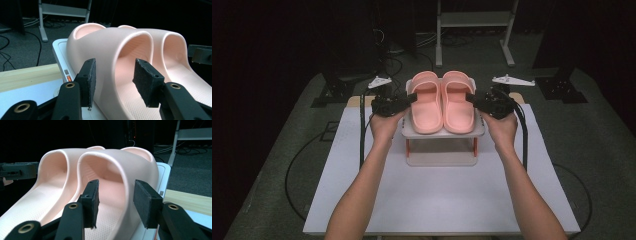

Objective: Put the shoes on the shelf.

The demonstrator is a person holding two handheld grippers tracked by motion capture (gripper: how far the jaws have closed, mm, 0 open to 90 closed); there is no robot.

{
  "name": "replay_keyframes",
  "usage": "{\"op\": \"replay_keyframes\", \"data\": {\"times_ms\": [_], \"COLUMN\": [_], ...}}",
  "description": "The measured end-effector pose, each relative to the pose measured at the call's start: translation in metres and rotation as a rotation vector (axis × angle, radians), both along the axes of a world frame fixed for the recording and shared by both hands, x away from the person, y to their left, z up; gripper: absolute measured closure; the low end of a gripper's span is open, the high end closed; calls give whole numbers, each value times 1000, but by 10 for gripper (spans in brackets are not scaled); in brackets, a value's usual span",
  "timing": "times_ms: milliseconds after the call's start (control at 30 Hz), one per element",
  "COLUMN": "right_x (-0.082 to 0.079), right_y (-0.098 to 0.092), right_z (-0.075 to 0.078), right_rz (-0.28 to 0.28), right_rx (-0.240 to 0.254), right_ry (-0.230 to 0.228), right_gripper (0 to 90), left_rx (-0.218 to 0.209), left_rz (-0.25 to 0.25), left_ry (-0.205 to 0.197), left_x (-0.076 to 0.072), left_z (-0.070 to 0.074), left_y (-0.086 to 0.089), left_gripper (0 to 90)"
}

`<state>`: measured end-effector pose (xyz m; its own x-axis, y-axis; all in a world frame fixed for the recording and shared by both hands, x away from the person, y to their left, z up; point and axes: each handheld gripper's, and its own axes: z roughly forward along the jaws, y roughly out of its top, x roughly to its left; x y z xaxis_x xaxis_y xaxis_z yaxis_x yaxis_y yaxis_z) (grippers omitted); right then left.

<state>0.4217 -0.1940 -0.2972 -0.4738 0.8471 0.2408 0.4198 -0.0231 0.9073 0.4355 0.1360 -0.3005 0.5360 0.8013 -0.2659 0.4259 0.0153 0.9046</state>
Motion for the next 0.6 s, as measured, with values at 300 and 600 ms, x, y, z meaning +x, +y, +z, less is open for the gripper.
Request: {"op": "replay_keyframes", "data": {"times_ms": [300,600], "right_x": [-8,-16], "right_y": [-4,-9], "right_z": [-6,-9], "right_rz": [24,41], "right_rx": [9,17], "right_ry": [1,-4], "right_gripper": [531,519], "left_rx": [-10,-32], "left_rz": [-21,-46], "left_ry": [-8,-7], "left_x": [-11,-20], "left_z": [0,-2], "left_y": [2,6], "left_gripper": [504,486]}}
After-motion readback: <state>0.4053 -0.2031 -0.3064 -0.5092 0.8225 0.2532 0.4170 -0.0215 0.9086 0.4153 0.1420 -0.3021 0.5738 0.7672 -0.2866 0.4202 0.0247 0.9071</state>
